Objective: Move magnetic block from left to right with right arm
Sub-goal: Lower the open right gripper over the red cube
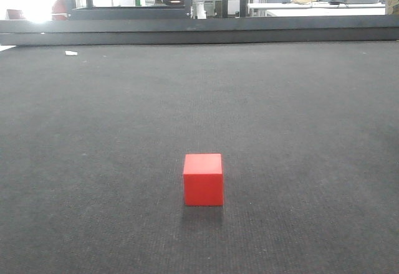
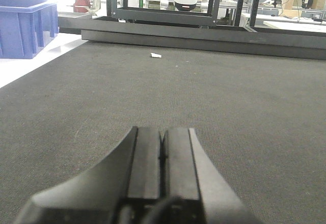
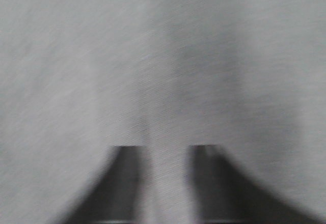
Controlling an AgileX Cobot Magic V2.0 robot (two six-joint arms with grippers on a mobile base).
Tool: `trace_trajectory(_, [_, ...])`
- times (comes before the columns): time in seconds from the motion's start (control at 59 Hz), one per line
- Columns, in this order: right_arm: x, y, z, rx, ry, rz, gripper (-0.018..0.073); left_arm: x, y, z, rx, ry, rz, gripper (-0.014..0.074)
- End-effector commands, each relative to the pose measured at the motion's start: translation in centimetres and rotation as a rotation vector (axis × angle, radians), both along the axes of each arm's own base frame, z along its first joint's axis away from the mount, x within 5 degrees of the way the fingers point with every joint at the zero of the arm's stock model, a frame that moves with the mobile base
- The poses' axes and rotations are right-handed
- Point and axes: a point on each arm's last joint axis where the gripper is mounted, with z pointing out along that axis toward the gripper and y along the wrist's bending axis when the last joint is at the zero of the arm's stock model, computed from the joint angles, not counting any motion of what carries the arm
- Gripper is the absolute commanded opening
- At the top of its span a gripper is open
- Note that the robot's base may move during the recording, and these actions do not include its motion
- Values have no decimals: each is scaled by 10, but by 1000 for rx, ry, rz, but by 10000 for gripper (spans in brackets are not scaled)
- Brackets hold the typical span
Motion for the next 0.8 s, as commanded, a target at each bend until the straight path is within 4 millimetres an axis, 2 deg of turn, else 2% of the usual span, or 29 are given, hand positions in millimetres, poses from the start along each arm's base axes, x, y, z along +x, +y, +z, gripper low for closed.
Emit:
trace_trajectory(0.0, [10,14,15,23,-20,26,622,-2,0,6,-5,-94,-1,-116])
trace_trajectory(0.017, [12,17,14,24,0,29,648,-2,0,6,-5,-94,-1,-116])
trace_trajectory(0.152, [27,43,15,35,98,40,624,-2,0,6,-5,-94,-1,-116])
trace_trajectory(0.407, [57,100,13,93,145,33,624,-2,0,6,-5,-94,-1,-116])
trace_trajectory(0.779, [77,181,2,81,218,117,624,-2,0,6,-5,-94,-1,-116])
